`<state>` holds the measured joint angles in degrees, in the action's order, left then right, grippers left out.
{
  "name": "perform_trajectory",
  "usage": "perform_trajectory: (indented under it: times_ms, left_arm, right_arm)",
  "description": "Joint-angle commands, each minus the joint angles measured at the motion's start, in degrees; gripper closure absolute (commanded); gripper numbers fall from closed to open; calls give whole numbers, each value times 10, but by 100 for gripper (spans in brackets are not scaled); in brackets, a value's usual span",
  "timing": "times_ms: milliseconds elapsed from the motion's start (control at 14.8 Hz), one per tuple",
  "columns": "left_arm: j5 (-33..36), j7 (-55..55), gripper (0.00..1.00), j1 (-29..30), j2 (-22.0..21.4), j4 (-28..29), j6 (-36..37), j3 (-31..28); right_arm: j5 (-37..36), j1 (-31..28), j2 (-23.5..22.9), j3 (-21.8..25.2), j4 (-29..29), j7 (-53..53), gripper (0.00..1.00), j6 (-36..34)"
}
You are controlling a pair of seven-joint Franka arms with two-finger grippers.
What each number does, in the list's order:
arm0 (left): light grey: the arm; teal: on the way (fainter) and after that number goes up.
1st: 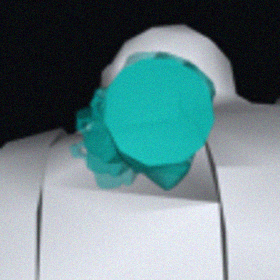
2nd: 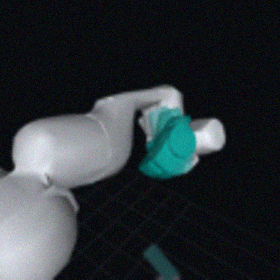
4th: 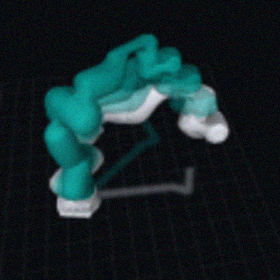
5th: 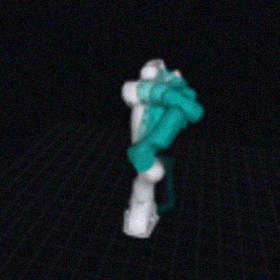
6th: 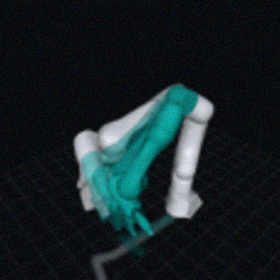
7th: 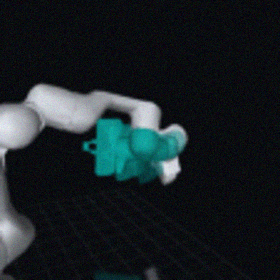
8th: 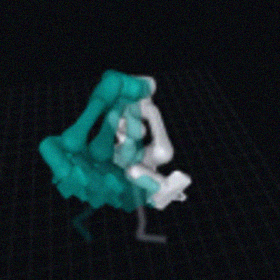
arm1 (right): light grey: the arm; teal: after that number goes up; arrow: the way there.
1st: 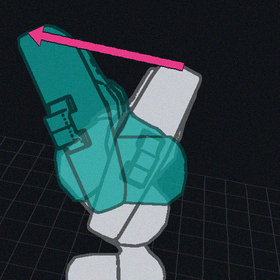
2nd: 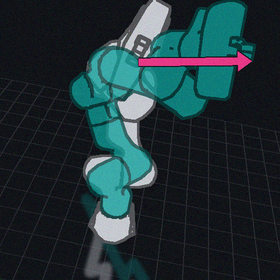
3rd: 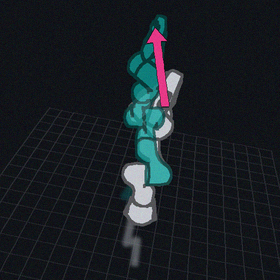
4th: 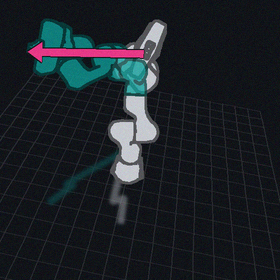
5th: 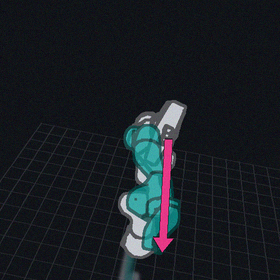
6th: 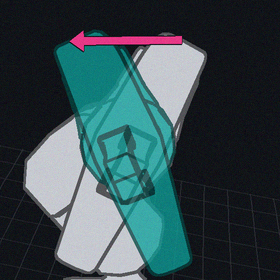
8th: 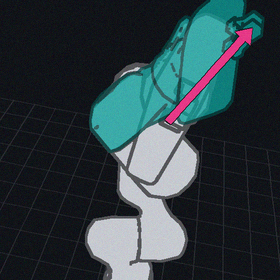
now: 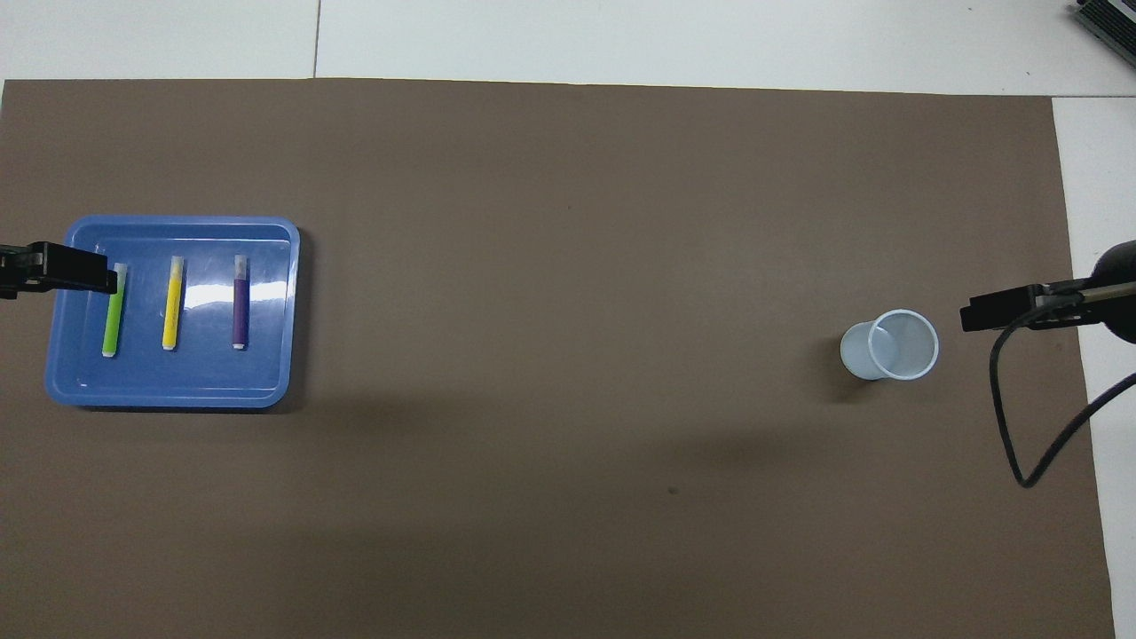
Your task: Right arm passes pens to left for tray arrangement
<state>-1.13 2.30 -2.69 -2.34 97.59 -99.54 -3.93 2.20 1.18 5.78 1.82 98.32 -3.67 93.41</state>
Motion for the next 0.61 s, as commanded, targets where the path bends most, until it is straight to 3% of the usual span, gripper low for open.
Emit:
perform_trajectory:
  times_ms: [0, 542]
  left_arm:
    - [-5, -7, 0, -14, 20, -20, -16, -9]
    - [-5, -8, 0, -16, 15, -19, 1, -9]
  right_arm:
    - [-16, -4, -8, -7, -12, 13, 0, -9]
    - [-35, -3, -6, -7, -11, 14, 0, -8]
